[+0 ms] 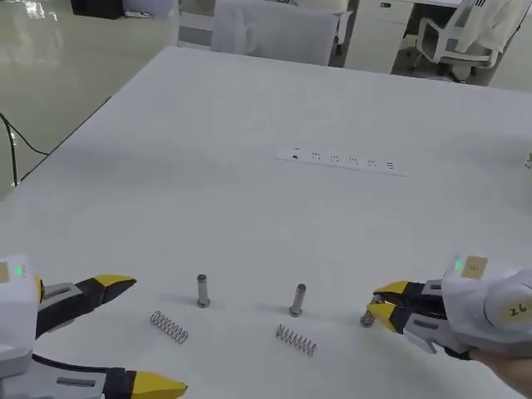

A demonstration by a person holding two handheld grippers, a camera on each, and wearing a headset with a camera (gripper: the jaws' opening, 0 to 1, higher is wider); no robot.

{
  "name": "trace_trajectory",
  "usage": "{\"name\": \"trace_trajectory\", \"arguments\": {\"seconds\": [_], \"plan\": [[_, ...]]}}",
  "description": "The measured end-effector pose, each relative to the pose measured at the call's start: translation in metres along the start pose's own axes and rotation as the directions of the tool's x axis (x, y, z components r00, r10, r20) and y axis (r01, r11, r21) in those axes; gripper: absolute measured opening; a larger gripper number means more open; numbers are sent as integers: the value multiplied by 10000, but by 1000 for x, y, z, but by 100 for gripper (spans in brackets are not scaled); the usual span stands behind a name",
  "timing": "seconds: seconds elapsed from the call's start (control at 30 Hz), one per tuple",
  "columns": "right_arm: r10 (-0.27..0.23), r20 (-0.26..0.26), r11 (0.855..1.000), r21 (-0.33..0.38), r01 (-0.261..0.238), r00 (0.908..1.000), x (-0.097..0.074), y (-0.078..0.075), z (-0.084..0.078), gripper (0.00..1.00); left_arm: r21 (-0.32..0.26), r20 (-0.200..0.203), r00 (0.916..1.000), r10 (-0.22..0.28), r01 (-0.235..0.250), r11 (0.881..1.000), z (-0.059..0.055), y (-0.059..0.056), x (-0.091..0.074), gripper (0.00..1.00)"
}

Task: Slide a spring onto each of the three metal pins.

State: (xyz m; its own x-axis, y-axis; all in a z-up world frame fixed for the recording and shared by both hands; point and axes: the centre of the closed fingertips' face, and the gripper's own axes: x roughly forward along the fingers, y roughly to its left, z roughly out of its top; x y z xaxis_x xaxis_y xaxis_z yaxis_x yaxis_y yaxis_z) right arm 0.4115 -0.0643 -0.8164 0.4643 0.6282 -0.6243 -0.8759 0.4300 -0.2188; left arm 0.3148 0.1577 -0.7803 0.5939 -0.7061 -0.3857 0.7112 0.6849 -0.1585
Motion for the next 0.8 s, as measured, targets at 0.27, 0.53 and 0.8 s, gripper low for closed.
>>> {"name": "trace_trajectory", "arguments": {"seconds": [0.27,0.53,0.8], "plan": [[76,44,9998,178,-77,10000,-2,3,2,11,12,103,9999,-10,10,10000,5,0,0,92],[-256,604,9985,492,226,9978,-17,0,18,12,25,123,9999,41,-41,10000,6,1,-2,92],[-70,1474,9913,1313,-125,9890,-28,17,39,11,42,233,9997,35,-36,10000,11,1,-1,92]]}}
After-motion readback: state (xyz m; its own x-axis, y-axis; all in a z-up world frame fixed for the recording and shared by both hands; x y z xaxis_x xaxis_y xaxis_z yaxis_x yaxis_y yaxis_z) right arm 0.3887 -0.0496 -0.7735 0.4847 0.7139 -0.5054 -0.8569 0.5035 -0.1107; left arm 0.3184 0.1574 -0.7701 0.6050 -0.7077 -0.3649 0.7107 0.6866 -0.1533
